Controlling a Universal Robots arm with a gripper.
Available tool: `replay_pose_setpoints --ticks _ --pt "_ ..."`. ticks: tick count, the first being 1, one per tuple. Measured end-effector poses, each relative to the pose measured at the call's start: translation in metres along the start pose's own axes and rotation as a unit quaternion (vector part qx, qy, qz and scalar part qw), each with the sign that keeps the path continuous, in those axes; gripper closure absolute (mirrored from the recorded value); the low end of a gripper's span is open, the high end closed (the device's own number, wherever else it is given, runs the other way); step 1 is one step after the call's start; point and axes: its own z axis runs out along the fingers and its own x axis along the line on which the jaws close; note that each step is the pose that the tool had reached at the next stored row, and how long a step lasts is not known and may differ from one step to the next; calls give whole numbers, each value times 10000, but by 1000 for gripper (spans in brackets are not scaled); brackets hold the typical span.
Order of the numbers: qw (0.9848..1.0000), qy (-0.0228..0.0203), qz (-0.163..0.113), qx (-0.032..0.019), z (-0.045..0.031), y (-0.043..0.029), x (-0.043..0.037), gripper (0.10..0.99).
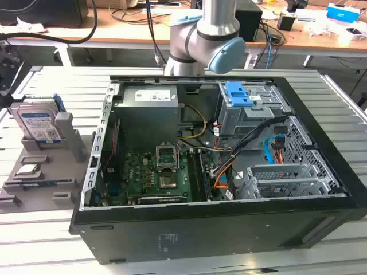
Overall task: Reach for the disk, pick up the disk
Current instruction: 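Pick up the disk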
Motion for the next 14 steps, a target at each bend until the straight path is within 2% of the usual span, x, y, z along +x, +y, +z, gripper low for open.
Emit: replay_pose_setpoints --ticks 3,5,10,13,14 --pt "9988 19 -495 0 0 0 1 980" --pt "9976 27 -694 0 0 0 0 980" --pt "9937 43 -1120 0 0 0 1 980" --pt "9908 52 -1352 1 0 0 0 980" --pt "9893 56 -1459 1 0 0 0 980"
